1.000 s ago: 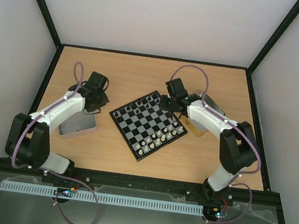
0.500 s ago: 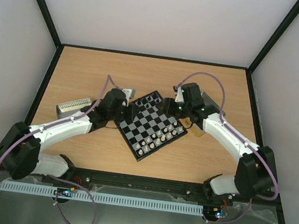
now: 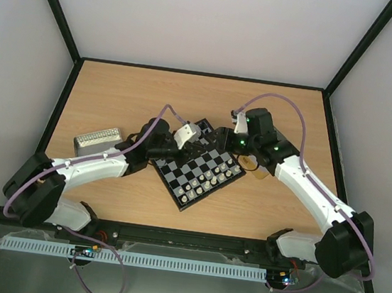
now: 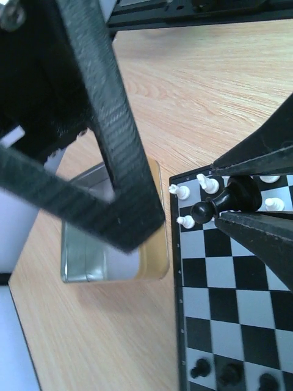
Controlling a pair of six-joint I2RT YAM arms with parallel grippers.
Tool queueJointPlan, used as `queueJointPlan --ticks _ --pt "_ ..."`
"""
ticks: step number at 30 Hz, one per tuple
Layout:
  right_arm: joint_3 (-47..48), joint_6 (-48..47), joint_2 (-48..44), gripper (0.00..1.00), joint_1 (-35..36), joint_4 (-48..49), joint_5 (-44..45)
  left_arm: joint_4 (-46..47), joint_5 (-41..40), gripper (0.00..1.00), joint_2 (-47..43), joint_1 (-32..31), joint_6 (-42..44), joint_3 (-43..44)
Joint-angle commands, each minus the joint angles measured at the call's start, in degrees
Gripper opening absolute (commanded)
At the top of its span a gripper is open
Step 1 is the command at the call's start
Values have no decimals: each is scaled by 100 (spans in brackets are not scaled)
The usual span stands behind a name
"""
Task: Set up the chess pieces on the board
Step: Place the chess piece on the chessboard.
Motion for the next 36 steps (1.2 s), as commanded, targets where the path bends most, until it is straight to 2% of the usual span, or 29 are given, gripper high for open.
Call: queueJointPlan --ticks 1,7,12,16,21,28,30,32,36 --pt "308 -181 -89 55 -29 -487 -445 298 706 15 124 -23 1190 149" --pt "325 -267 -126 42 -36 -713 -861 183 857 15 114 -23 1710 235" --pt "147 -351 -160 42 -29 -845 -821 296 1104 15 103 -23 1812 253" --pt "20 -300 -163 28 -25 -755 -997 322 1130 14 115 -23 1805 237" --pt "-204 -215 -222 24 -25 -565 -1166 299 1163 14 126 -23 1781 242" --pt "-367 -82 -240 2 -31 -307 -1315 362 1096 16 153 -23 1696 231" --pt "-358 -58 -252 2 -32 -257 -1157 409 945 24 158 -23 1537 211" --pt "-307 -76 -242 2 -25 -177 -911 466 521 47 125 -23 1195 173" --pt "-242 -170 -150 2 3 76 130 335 -527 74 -153 -16 585 -43"
